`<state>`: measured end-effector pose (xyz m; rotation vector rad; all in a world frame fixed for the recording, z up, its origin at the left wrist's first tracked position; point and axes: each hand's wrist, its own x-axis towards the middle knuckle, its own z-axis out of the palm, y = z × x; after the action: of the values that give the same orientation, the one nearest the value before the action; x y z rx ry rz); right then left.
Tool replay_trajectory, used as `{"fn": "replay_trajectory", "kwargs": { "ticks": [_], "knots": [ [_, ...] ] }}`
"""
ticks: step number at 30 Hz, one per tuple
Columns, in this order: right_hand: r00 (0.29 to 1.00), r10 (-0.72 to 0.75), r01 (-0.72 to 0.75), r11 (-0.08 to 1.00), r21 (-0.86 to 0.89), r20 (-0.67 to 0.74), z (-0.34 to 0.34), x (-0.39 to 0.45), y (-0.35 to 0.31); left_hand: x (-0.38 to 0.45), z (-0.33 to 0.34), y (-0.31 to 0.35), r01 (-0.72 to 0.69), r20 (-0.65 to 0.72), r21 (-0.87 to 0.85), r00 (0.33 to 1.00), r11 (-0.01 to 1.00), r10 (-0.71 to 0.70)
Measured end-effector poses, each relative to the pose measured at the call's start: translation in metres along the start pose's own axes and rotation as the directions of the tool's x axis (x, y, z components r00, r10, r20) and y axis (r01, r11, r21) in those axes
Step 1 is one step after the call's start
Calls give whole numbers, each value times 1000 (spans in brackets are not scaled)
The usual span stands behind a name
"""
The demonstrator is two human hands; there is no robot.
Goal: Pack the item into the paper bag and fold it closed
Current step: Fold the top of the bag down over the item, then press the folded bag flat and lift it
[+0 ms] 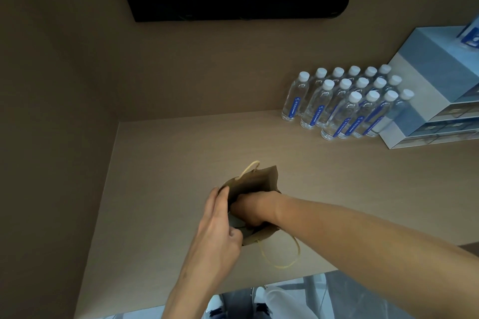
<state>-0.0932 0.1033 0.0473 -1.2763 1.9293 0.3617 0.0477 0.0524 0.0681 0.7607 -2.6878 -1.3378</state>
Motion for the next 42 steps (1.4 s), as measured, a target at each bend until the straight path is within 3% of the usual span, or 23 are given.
{"fn": "replay_trajectory", "kwargs": {
  "ticks": [4,10,16,18,20,23,25,26,28,30,32,35,38,42],
  "knots": [
    [997,-19,31,986,-167,73,-13,-1,3,2,-1,-2,-4,2,-6,1000,1000,4],
    [994,50,-31,981,-193,97,-14,0,18,2,2,-2,-2,12,-2,1000,1000,2],
    [1000,22,-21,994,-107,1,-33,-27,9,4,2,-4,-16,21,-13,1000,1000,16],
    [993,-43,43,999,-7,-107,-50,-51,12,5,0,-7,-34,20,-24,999,999,35],
    [940,-87,165,962,217,-331,-63,-85,23,6,-3,-9,-47,11,-21,999,999,48],
    [745,103,432,678,595,-659,-48,-135,53,8,-7,-13,-40,15,-35,999,999,41],
    [660,272,485,559,673,-701,-19,-149,71,9,-10,-16,-47,34,-53,998,997,49],
    [653,330,463,538,704,-682,-3,-148,78,11,-11,-18,-53,49,-62,997,997,56],
    [748,325,368,523,769,-579,24,-136,86,14,-15,-20,-66,93,-94,993,993,75],
    [873,210,290,504,814,-441,42,-121,87,16,-21,-24,-60,146,-160,986,985,84],
    [920,101,291,468,834,-378,54,-107,87,16,-26,-31,-42,188,-206,979,978,81],
    [916,36,344,441,829,-400,60,-87,83,16,-27,-34,0,204,-193,978,981,40],
    [898,69,350,485,801,-434,59,-73,78,22,-20,-32,39,155,-204,988,978,-7],
    [854,159,386,444,809,-496,59,-64,74,27,-14,-37,45,71,-227,997,973,-30]
  ]
}}
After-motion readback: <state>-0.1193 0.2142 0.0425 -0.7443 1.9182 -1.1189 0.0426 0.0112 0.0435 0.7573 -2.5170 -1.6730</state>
